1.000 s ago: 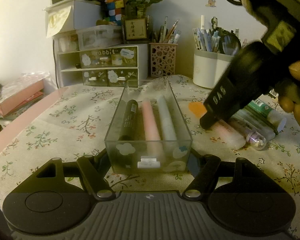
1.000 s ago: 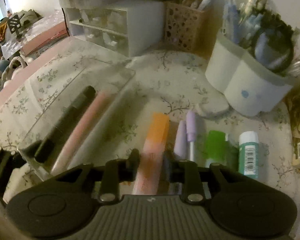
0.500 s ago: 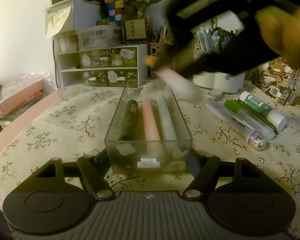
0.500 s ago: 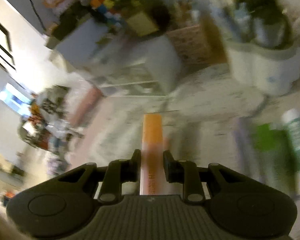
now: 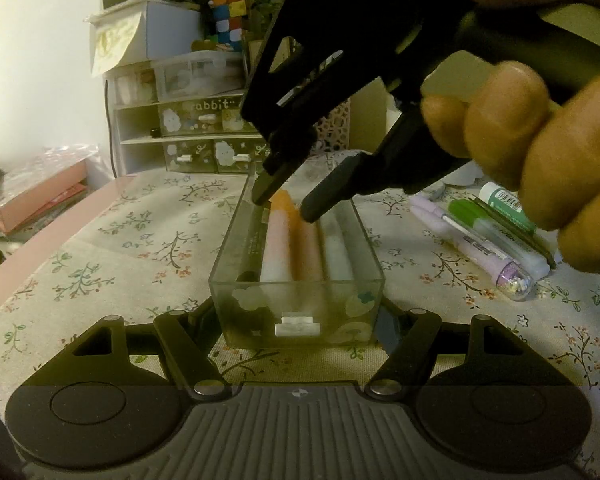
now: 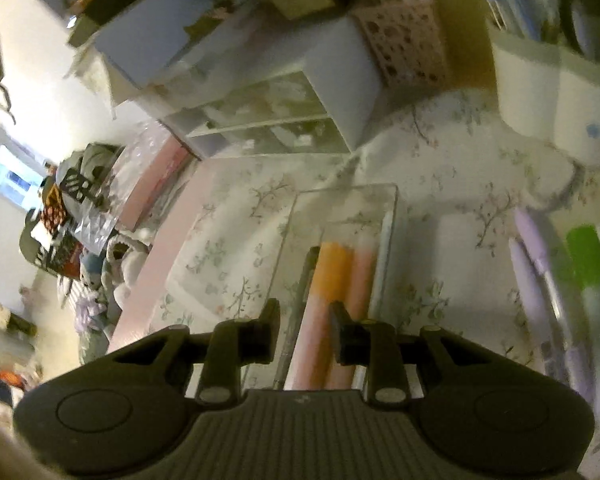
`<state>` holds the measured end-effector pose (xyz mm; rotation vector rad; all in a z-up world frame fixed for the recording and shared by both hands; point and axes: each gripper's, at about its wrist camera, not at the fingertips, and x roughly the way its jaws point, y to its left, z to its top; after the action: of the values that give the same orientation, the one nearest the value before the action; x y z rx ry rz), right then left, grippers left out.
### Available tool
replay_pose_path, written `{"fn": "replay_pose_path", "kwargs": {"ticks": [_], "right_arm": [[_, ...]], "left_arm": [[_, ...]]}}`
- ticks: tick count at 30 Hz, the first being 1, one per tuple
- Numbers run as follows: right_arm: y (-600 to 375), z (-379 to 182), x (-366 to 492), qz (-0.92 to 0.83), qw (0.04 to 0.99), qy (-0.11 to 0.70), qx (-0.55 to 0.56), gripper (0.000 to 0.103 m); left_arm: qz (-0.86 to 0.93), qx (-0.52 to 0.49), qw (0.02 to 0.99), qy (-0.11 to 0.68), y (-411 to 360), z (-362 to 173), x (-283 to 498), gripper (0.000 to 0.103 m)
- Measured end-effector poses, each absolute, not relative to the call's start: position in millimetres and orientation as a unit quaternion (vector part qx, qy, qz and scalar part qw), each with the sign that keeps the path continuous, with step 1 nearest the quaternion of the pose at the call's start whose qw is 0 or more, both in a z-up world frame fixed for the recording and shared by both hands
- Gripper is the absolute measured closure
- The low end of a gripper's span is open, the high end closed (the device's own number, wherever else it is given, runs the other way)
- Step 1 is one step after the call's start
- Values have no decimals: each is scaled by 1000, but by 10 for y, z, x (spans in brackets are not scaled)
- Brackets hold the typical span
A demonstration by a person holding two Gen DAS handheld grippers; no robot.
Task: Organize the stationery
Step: 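Carry the orange highlighter into the clear box and release it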
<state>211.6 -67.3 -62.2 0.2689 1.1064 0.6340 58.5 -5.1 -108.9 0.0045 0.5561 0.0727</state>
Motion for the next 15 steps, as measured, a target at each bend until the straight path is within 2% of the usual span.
{"fn": "replay_pose_path", "kwargs": {"ticks": [2,4,8,15], "right_arm": [[-691,-613,2104,299,796,514,116,87],[-686,-614,2099,308,790,517,118,93],[-761,-559,2091,303,802,501,122,93],[-1430,-393,2145,247,844,453,146,93]], "left_arm": [[36,2,961,274,-52,-1090,586,30],[36,2,961,275,-51,-1090,585,30],[35,2,961,275,-51,-1091,585,31],[35,2,961,275,-52,-1090,587,31]]}}
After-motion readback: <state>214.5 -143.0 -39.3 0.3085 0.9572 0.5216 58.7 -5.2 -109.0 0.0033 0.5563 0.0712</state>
